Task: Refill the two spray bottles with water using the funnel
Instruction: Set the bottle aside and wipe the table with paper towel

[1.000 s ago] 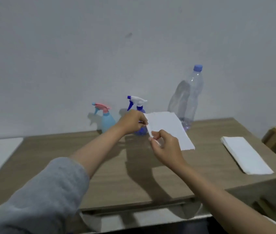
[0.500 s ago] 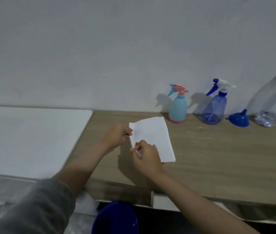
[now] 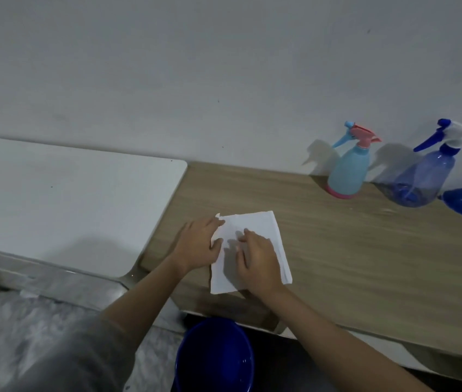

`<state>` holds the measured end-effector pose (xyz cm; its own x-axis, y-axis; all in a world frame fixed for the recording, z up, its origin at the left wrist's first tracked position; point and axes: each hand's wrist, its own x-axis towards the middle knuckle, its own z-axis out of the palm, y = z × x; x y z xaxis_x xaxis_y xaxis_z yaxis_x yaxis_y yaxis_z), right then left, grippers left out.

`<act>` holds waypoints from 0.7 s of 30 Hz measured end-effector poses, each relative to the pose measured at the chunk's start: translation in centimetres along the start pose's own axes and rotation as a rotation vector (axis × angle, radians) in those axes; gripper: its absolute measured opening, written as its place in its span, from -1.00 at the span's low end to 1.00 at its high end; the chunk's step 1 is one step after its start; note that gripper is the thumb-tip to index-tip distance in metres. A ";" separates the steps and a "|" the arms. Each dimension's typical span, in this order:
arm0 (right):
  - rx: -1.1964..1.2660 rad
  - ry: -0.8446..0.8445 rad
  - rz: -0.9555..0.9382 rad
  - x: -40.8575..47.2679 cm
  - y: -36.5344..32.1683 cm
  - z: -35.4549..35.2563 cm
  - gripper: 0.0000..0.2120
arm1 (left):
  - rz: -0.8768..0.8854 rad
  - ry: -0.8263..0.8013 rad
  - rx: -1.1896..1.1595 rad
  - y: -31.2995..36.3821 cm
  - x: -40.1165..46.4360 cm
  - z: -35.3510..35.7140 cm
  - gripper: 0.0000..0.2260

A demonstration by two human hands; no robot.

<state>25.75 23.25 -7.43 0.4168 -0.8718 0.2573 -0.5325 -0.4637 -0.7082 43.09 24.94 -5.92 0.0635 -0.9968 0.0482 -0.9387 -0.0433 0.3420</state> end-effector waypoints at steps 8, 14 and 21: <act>-0.443 -0.409 -0.021 2.5 4.7 1.6 -0.45 | -0.064 -0.242 0.326 1.1 -0.7 3.0 -0.43; -0.462 -0.404 -0.016 2.6 5.7 1.7 -0.43 | -0.084 -0.236 0.298 1.1 -0.8 4.7 -0.41; -0.485 -0.361 0.047 2.4 8.8 -1.6 -0.41 | 0.014 -0.204 0.281 4.4 1.5 6.3 -0.44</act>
<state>20.91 16.89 -11.99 0.5630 -0.8238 -0.0661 -0.7960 -0.5190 -0.3115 36.92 22.82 -10.30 0.0074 -0.9890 -0.1474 -0.9975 -0.0177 0.0690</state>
